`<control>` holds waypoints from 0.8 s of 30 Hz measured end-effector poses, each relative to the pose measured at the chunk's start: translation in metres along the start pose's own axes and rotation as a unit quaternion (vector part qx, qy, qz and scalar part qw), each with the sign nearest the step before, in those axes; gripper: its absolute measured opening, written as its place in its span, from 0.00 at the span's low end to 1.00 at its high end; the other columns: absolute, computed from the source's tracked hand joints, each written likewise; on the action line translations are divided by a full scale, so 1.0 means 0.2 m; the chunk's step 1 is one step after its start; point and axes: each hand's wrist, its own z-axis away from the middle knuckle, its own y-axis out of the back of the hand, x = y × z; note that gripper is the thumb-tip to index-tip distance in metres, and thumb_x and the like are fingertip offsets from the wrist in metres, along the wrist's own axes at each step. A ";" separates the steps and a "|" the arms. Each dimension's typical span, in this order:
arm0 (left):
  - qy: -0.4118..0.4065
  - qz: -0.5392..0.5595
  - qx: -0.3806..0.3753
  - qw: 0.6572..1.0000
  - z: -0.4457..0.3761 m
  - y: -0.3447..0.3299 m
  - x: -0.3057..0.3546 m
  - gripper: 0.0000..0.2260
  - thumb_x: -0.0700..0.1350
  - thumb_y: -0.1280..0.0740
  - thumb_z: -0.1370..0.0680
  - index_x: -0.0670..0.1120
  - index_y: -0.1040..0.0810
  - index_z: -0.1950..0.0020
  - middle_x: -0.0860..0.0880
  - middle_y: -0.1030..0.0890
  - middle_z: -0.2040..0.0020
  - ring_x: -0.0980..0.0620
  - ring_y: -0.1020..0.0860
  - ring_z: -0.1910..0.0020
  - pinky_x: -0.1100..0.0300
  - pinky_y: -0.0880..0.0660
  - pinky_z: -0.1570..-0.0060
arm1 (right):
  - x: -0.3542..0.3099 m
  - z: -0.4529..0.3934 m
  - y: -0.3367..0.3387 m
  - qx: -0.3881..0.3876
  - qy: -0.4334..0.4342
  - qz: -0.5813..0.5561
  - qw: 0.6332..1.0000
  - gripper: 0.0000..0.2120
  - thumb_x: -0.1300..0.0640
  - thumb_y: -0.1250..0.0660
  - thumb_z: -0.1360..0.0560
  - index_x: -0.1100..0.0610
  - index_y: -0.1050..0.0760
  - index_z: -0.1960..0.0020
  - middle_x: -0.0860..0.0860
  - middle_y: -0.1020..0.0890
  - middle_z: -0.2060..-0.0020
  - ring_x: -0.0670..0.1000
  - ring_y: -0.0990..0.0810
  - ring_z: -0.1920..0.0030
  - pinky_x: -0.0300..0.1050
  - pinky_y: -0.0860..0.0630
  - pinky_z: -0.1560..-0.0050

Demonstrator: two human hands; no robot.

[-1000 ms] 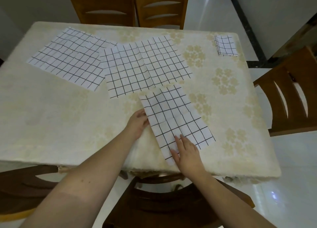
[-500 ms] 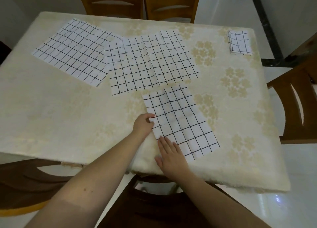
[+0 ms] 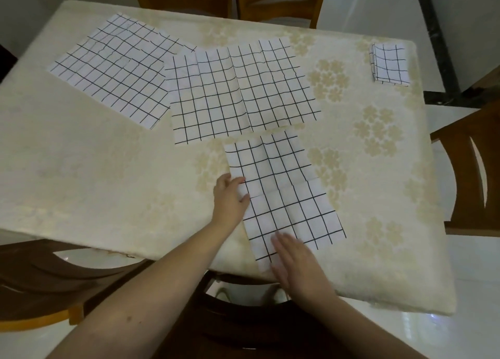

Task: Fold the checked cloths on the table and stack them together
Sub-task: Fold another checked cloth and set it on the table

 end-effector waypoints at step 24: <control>-0.126 -0.352 -0.109 0.921 0.14 -0.04 -0.21 0.44 0.75 0.53 0.27 0.51 0.64 0.21 0.49 0.67 0.21 0.52 0.66 0.22 0.48 0.64 0.24 | 0.56 -0.39 0.11 -0.062 -0.172 0.098 0.978 0.28 0.40 0.61 0.18 0.44 0.64 0.22 0.46 0.61 0.22 0.47 0.63 0.22 0.53 0.61 0.23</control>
